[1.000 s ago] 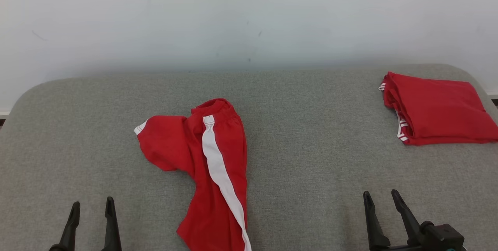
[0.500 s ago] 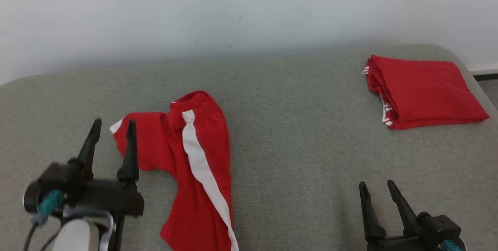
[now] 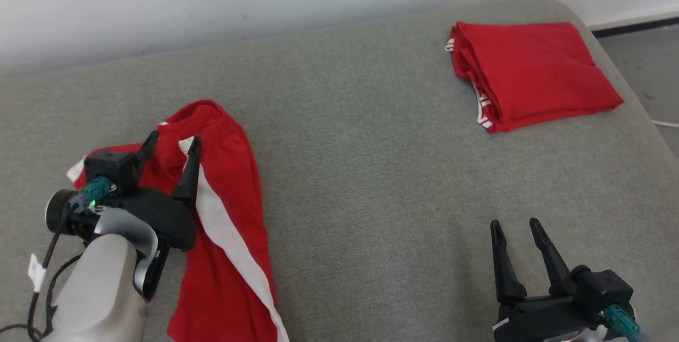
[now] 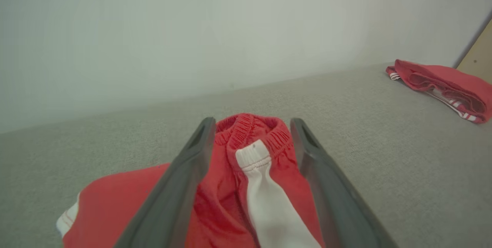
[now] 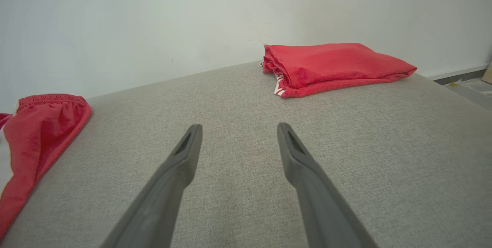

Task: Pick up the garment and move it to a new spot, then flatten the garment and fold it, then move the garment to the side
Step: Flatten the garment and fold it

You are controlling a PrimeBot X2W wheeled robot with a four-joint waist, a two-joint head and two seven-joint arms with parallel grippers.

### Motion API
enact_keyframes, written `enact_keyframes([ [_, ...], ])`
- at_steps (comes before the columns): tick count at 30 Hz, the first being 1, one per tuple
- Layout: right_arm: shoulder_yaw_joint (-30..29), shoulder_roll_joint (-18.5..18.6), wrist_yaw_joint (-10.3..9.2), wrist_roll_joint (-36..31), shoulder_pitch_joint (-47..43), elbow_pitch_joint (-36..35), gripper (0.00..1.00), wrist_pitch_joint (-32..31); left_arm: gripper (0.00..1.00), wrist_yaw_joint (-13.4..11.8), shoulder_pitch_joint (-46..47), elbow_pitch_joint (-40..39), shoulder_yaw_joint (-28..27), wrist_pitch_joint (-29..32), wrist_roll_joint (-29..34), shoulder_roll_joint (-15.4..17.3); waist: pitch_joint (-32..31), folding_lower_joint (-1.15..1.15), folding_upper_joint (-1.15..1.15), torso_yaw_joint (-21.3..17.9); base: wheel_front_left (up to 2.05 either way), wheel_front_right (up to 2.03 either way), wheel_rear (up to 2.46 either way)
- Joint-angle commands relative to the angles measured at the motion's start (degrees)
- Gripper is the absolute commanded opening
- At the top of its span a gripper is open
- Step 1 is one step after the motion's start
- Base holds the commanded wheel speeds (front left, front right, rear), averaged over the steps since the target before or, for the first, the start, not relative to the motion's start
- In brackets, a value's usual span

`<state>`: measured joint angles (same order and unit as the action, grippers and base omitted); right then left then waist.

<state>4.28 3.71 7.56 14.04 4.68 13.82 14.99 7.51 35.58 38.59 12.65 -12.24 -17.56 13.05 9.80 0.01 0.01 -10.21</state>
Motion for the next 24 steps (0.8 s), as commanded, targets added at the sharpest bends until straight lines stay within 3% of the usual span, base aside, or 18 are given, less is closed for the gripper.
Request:
enact_keyframes([
  [1,-0.02,-0.28,-0.18,0.19,0.56,-0.12,1.0,0.25,1.0,-0.11,1.25,1.77,0.65,0.34,-0.77,0.66,2.46,-0.01,-0.01,-2.42,0.0,0.0,0.0],
  [10,-0.29,-0.55,-0.18,0.02,1.68,-0.38,1.0,0.25,1.0,-0.1,5.84,12.95,4.83,0.23,-4.66,0.69,3.66,-0.01,-0.01,-3.56,0.0,0.0,0.0],
  [11,-0.34,-0.55,-0.18,0.01,1.71,-0.42,1.0,0.25,0.76,-0.1,6.17,13.41,5.71,-0.04,-5.0,0.59,3.69,-0.01,-0.01,-3.59,0.0,0.0,0.0],
  [13,-0.53,-0.59,-0.18,-0.12,1.72,-0.6,1.0,0.25,0.0,-0.1,6.92,14.16,6.8,-0.71,-5.4,0.93,3.72,-0.01,-0.01,-3.53,0.0,0.0,0.0],
  [19,-0.41,-0.7,-0.18,-0.45,1.63,-0.65,1.0,0.25,0.0,-0.1,9.96,13.34,10.1,-2.51,-5.73,0.2,3.34,-0.01,-0.01,-3.21,0.0,0.0,0.0],
  [24,-0.34,-0.74,-0.18,-0.46,1.33,-0.18,1.0,0.25,0.0,-0.1,11.25,9.76,15.11,-2.88,-4.8,-3.11,2.21,-0.01,-0.01,-3.15,0.0,0.0,0.0],
])
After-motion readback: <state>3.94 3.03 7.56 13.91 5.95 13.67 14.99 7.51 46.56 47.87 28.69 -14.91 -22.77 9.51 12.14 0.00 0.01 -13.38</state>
